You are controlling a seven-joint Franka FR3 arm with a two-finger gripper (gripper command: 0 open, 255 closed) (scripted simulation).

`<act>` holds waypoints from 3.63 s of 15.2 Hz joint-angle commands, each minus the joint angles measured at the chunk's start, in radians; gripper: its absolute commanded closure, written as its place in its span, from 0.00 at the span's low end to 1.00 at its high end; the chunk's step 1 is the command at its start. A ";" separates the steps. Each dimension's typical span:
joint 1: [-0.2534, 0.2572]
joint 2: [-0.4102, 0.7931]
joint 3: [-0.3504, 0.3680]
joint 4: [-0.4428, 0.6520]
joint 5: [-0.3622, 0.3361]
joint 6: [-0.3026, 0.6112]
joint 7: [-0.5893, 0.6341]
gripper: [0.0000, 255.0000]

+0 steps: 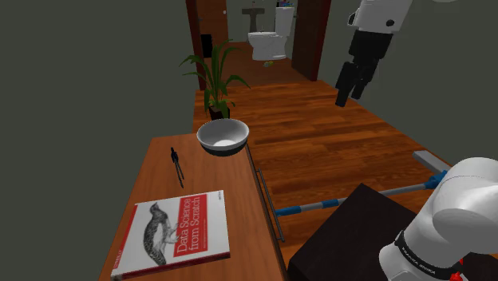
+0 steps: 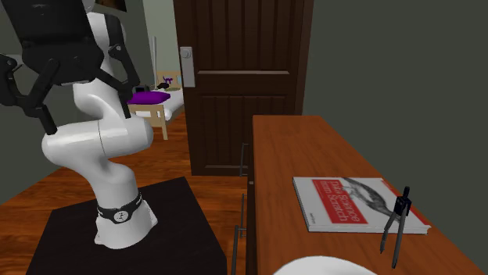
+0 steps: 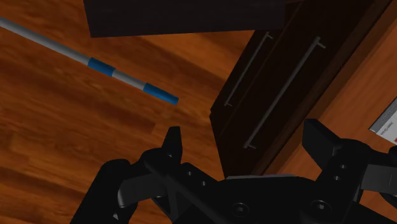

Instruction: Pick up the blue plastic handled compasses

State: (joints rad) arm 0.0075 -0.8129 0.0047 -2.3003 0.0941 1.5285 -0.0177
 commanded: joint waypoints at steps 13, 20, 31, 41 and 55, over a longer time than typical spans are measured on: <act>0.081 0.379 0.179 0.229 0.026 0.146 0.064 0.00; 0.119 0.622 0.280 0.428 -0.022 0.178 0.119 0.00; 0.247 1.060 0.398 0.874 -0.206 0.114 0.225 0.00; 0.404 1.373 0.409 1.243 -0.340 0.019 0.249 0.00; 0.388 1.355 0.410 1.152 -0.334 0.090 0.255 1.00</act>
State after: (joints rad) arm 0.3955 0.5414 0.4146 -1.1482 -0.2407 1.6180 0.2374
